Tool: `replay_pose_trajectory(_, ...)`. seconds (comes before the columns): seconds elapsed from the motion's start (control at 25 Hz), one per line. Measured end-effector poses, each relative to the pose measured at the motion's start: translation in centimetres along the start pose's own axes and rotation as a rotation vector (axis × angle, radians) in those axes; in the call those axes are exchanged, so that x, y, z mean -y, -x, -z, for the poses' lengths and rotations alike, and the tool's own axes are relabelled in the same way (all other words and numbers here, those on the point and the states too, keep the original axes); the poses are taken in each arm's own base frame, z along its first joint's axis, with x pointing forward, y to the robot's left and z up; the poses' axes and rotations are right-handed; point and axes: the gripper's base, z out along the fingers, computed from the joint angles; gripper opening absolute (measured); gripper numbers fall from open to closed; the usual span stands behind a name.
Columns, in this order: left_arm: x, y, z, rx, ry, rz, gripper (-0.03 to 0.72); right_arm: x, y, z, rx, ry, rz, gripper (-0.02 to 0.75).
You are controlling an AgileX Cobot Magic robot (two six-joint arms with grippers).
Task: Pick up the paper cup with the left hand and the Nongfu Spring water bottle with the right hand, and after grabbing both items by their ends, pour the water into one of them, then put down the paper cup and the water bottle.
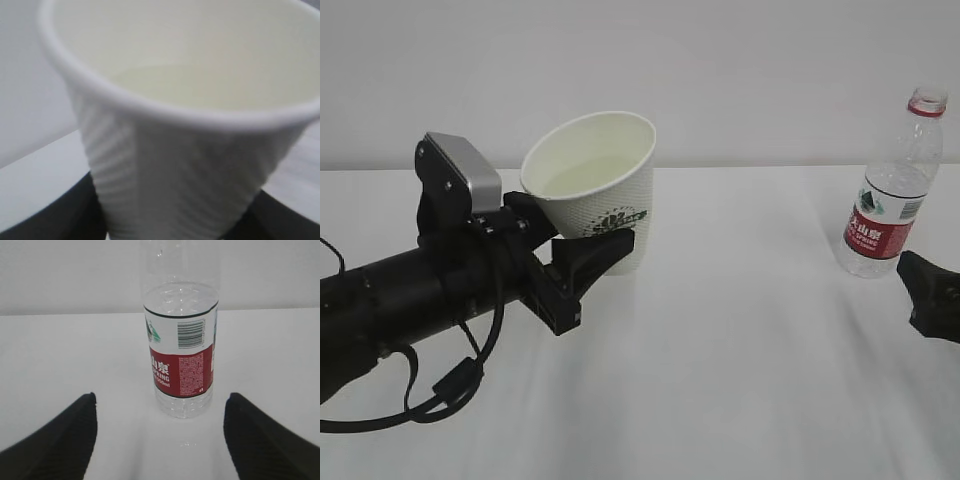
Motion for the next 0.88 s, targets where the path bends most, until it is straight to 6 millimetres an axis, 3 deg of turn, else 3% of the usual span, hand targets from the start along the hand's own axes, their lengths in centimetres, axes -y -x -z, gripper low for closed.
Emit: replay_pose_trajectory(0.88, -1.6, 0.2, 0.2, 0.022, 0.182, -0.057, 0.428, -0.1, 0.0, 0.0, 0.0, 0.007, -0.007, 0.594)
